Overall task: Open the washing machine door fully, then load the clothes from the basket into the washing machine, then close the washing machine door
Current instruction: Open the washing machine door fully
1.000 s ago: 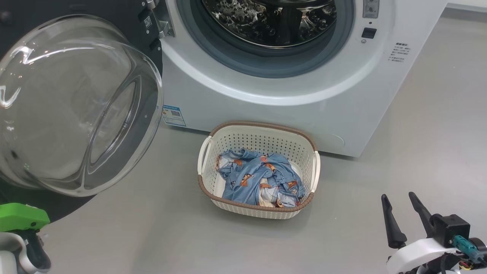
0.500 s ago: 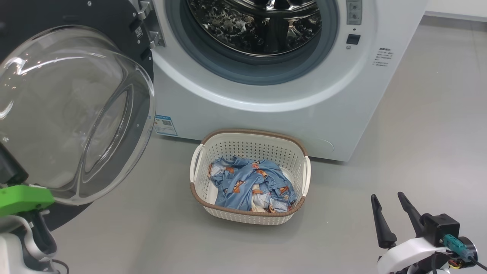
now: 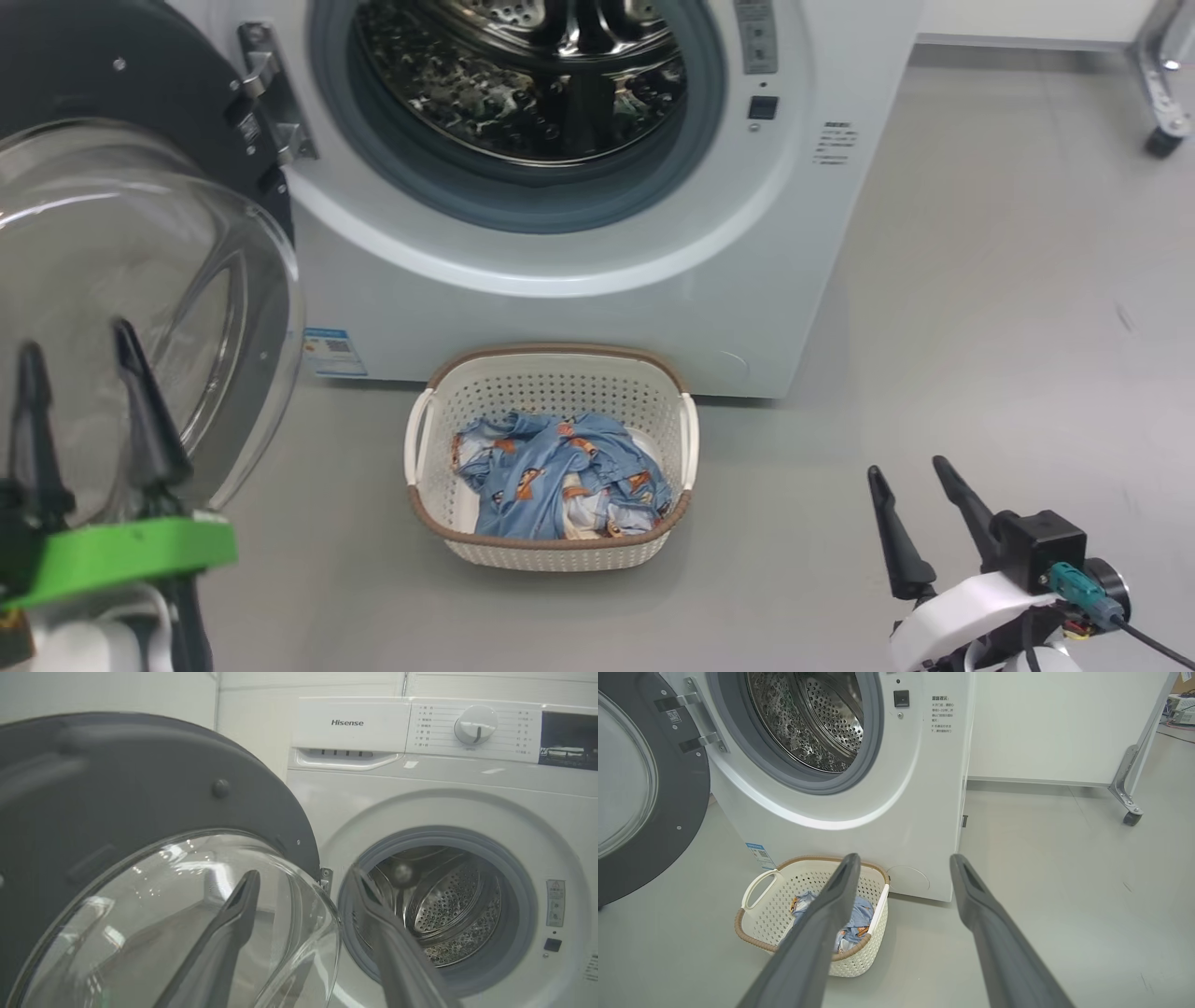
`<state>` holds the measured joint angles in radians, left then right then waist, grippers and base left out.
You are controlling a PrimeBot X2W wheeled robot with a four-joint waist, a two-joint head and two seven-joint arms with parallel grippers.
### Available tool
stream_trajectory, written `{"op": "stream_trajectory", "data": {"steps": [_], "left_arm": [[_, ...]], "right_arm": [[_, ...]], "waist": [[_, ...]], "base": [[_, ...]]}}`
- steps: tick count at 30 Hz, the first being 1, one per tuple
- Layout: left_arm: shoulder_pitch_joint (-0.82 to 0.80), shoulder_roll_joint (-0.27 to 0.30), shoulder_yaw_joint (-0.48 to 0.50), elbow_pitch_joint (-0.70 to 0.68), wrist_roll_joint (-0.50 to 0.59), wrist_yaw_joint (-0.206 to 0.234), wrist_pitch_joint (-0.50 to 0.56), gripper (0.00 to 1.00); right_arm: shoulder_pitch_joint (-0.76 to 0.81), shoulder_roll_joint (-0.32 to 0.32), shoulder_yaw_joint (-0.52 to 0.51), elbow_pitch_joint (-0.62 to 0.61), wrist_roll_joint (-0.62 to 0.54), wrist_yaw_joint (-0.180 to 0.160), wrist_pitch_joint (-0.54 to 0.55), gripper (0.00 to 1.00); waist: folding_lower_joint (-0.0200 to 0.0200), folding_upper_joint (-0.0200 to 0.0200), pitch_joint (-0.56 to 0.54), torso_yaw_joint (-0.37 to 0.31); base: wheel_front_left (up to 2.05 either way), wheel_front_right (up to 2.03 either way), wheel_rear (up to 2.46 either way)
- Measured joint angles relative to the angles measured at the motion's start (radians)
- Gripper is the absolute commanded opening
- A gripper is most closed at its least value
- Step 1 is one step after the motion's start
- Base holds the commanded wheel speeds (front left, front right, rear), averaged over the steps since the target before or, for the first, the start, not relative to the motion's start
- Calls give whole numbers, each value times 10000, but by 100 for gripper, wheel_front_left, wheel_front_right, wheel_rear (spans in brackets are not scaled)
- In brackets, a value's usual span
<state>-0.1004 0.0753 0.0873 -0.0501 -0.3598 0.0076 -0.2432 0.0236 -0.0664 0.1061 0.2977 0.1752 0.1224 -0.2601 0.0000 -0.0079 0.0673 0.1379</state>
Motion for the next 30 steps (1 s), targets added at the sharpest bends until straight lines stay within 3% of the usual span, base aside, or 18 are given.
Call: {"op": "stream_trajectory", "data": {"steps": [6,19,30], "left_arm": [[1246,-35,-221,721,2,-173,40,100],[2775,-44,301,1685,73,-146,-17,100],[3053,-132,113,1981,109,-176,-58,100]], "right_arm": [[-62,35,318,-132,-2,0,0,100],[-68,40,410,-290,-2,0,0,100],[-40,-6,75,-408,-2,0,0,100]], "waist": [[0,0,-147,-734],[0,0,-286,-2254],[0,0,-380,-2489]], "base": [[0,0,0],[0,0,0],[0,0,0]]}}
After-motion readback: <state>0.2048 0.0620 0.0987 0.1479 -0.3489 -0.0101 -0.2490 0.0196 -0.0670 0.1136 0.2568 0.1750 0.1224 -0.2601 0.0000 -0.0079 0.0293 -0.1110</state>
